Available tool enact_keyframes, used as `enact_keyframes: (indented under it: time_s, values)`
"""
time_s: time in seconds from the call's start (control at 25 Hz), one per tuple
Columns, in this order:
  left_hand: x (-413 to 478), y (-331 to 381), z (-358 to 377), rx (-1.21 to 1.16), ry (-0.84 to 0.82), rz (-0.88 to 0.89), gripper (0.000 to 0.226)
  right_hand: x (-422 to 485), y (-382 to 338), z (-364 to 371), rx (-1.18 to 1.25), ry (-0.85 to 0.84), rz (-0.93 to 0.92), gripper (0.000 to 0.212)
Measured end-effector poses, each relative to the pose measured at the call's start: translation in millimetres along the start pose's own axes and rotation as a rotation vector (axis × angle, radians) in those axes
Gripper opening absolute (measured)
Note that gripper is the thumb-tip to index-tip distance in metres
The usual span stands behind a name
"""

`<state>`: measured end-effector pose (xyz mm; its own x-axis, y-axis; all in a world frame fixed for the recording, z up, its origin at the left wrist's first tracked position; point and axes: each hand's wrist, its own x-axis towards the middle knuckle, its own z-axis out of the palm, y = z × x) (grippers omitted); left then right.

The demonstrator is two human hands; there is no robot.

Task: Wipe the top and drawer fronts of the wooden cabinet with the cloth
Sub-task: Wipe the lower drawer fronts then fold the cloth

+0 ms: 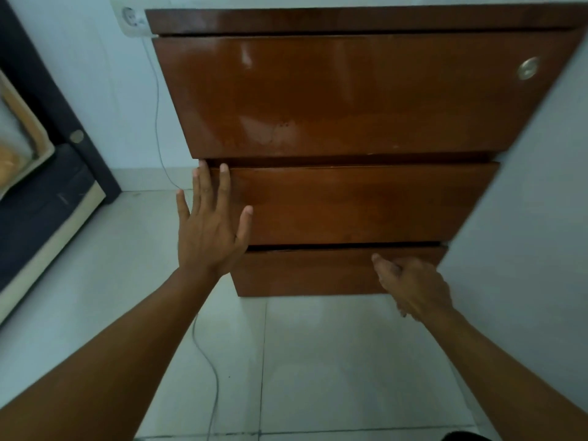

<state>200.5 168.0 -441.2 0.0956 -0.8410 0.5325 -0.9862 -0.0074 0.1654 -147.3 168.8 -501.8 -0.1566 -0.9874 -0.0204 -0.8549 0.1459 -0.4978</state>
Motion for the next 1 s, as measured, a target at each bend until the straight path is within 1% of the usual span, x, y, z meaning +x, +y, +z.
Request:
enact_keyframes:
  time_s: [0.08, 0.12, 0.16, 0.24, 0.32, 0.4, 0.48, 0.56, 0.72, 0.92, 1.0]
  values:
    - [-13.0, -4.8, -1.1, -0.04, -0.003, -0.017, 0.073, -7.5, -23.1, 5.6, -0.113, -0.051, -0.103, 0.052]
    - [-25.9, -7.3, 3.0, -0.07, -0.019, -0.048, 0.07, -9.7, -32.5, 9.6, -0.172, -0.085, -0.154, 0.052]
    - [-40.4, -10.6, 9.7, -0.092, -0.071, -0.088, 0.066, -9.5, -39.4, 14.0, -0.23, -0.138, -0.189, 0.062]
    - [-65.0, -16.2, 29.1, -0.086, -0.3, -0.146, 0.068, -5.2, -47.1, 23.6, -0.306, -0.232, -0.22, 0.076]
    - [-72.7, -22.6, 50.7, -0.065, -0.504, -0.175, 0.072, 1.3, -48.6, 30.6, -0.337, -0.273, -0.21, 0.08]
    - [-65.2, -25.6, 64.3, -0.046, -0.602, -0.18, 0.076, 6.9, -47.7, 34.0, -0.35, -0.275, -0.185, 0.081]
    - [-59.7, -24.7, 70.3, -0.007, -0.664, -0.161, 0.078, 10.5, -48.4, 34.8, -0.37, -0.281, -0.167, 0.081]
    - [-59.0, -21.9, 72.3, 0.038, -0.677, -0.159, 0.079, 14.0, -49.0, 34.0, -0.395, -0.307, -0.173, 0.08]
    - [-55.8, -18.1, 70.7, 0.096, -0.605, -0.14, 0.077, 20.8, -47.2, 27.7, -0.432, -0.33, -0.189, 0.077]
    - [-47.9, -20.7, 60.3, 0.157, -0.628, -0.091, 0.074, 27.2, -49.4, 19.4, -0.484, -0.356, -0.215, 0.077]
    - [-45.0, -21.8, 57.8, 0.154, -0.627, -0.076, 0.072, 27.4, -49.5, 16.7, -0.469, -0.364, -0.22, 0.076]
